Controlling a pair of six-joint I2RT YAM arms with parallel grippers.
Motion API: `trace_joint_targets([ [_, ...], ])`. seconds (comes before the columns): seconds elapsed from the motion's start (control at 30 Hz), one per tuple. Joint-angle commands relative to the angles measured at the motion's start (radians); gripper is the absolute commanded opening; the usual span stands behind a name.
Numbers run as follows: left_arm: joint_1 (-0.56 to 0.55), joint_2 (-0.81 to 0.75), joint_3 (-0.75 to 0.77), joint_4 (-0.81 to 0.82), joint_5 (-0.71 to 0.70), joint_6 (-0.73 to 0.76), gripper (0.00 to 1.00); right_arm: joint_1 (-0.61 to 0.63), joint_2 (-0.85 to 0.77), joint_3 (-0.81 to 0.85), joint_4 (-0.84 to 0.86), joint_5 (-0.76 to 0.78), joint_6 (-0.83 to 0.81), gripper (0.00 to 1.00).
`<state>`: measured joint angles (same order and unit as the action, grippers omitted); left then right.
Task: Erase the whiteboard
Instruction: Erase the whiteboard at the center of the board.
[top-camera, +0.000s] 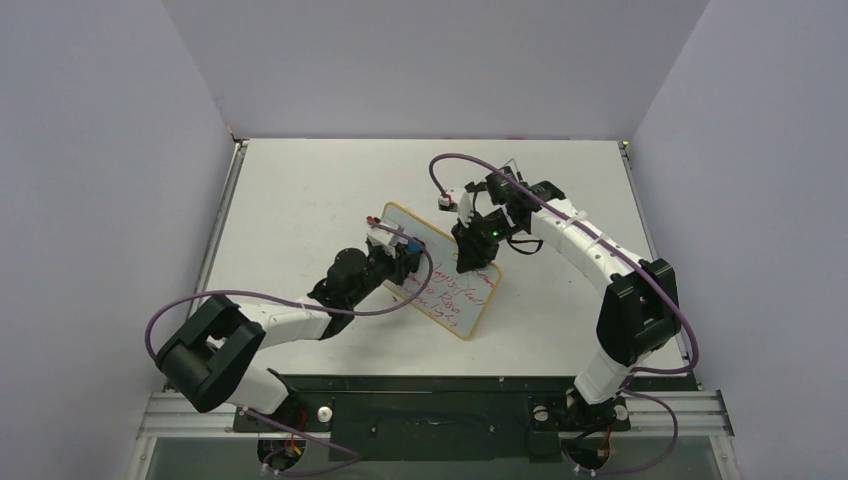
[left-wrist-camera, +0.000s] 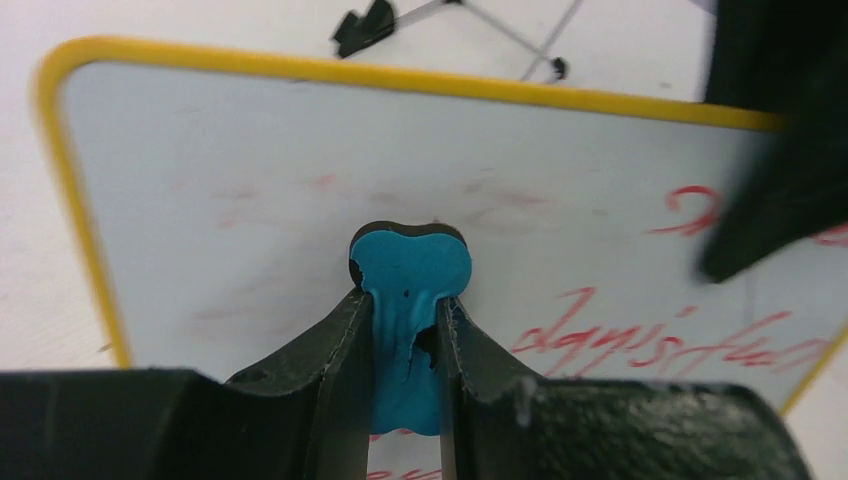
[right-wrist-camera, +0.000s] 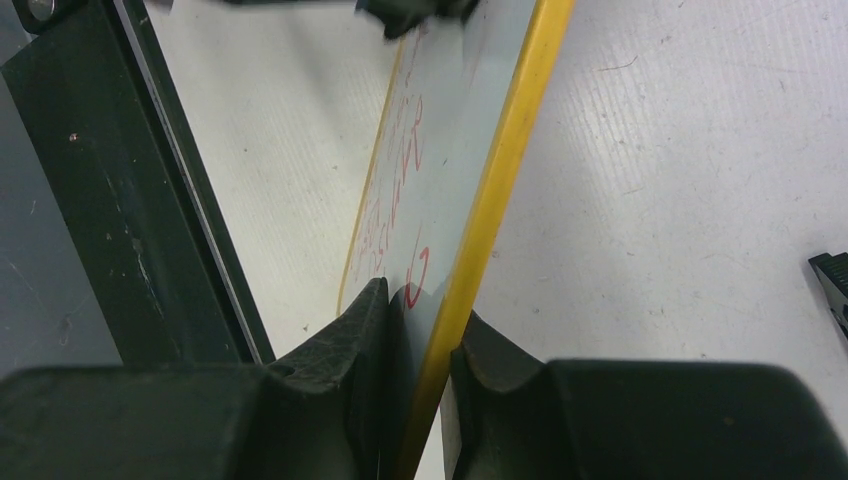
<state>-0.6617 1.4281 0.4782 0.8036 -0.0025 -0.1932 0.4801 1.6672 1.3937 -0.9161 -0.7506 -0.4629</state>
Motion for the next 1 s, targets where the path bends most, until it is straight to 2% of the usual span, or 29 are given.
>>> trace_joint_targets([
  [0.0, -0.121, 0.027, 0.065, 0.072, 0.103, 0.023, 0.00, 0.042, 0.038, -0.029, -0.058, 0.046, -0.112, 0.00],
  [0.17, -0.138, 0.040, 0.063, 0.077, 0.044, 0.034, 0.00, 0.043, 0.036, -0.030, -0.059, 0.046, -0.112, 0.00],
  [0.23, -0.106, 0.038, 0.060, 0.080, 0.016, 0.017, 0.00, 0.043, 0.035, -0.030, -0.059, 0.045, -0.114, 0.00],
  [0.43, 0.081, 0.010, 0.023, 0.101, -0.058, -0.056, 0.00, 0.043, 0.034, -0.029, -0.058, 0.046, -0.114, 0.00],
  [0.57, 0.145, 0.006, 0.009, 0.070, -0.061, -0.058, 0.00, 0.044, 0.035, -0.030, -0.060, 0.045, -0.115, 0.00],
  [0.8, 0.117, 0.028, -0.001, 0.097, 0.046, -0.056, 0.00, 0.045, 0.043, -0.028, -0.062, 0.045, -0.117, 0.00],
  [0.97, -0.010, 0.034, 0.057, 0.065, 0.063, -0.020, 0.00, 0.048, 0.046, -0.028, -0.061, 0.049, -0.115, 0.00],
])
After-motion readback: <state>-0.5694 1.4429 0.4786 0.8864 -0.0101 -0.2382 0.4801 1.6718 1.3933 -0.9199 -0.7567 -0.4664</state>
